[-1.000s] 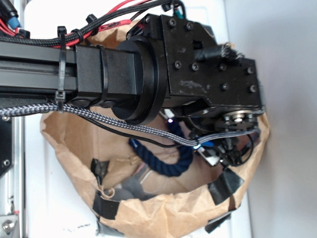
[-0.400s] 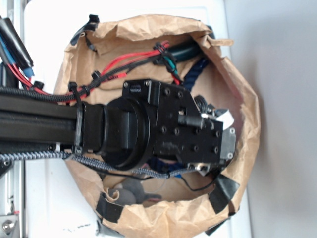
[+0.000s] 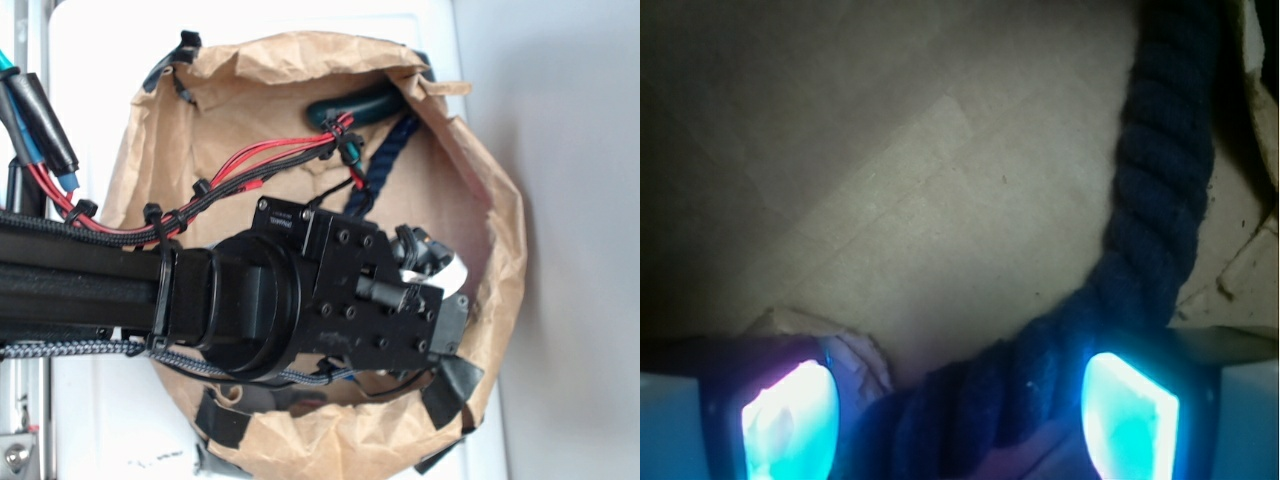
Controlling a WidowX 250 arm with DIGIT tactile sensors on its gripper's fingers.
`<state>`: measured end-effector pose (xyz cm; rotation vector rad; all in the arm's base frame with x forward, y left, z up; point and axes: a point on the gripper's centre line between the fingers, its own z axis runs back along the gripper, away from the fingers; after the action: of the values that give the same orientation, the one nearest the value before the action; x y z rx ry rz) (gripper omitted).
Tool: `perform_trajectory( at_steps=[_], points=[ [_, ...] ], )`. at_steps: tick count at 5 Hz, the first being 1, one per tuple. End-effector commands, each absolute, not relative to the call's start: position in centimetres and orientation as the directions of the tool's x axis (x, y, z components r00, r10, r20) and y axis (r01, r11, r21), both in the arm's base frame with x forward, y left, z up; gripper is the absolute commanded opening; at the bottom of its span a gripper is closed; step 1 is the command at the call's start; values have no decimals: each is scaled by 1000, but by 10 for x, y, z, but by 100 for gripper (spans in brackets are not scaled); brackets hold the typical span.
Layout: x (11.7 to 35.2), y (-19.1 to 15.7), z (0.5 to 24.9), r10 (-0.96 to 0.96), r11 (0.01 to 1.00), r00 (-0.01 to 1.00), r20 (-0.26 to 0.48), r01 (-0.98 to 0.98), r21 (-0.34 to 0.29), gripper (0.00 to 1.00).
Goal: Grab the blue rope.
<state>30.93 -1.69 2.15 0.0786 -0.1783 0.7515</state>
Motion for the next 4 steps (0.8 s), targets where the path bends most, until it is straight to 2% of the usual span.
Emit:
perform_trajectory(
  at_steps=[1,4],
  points=[
    [305,-17,26,676,722,702,224,-691,-17,0],
    [303,-18,30,687,713,683,249,-700,-45,0]
  ],
)
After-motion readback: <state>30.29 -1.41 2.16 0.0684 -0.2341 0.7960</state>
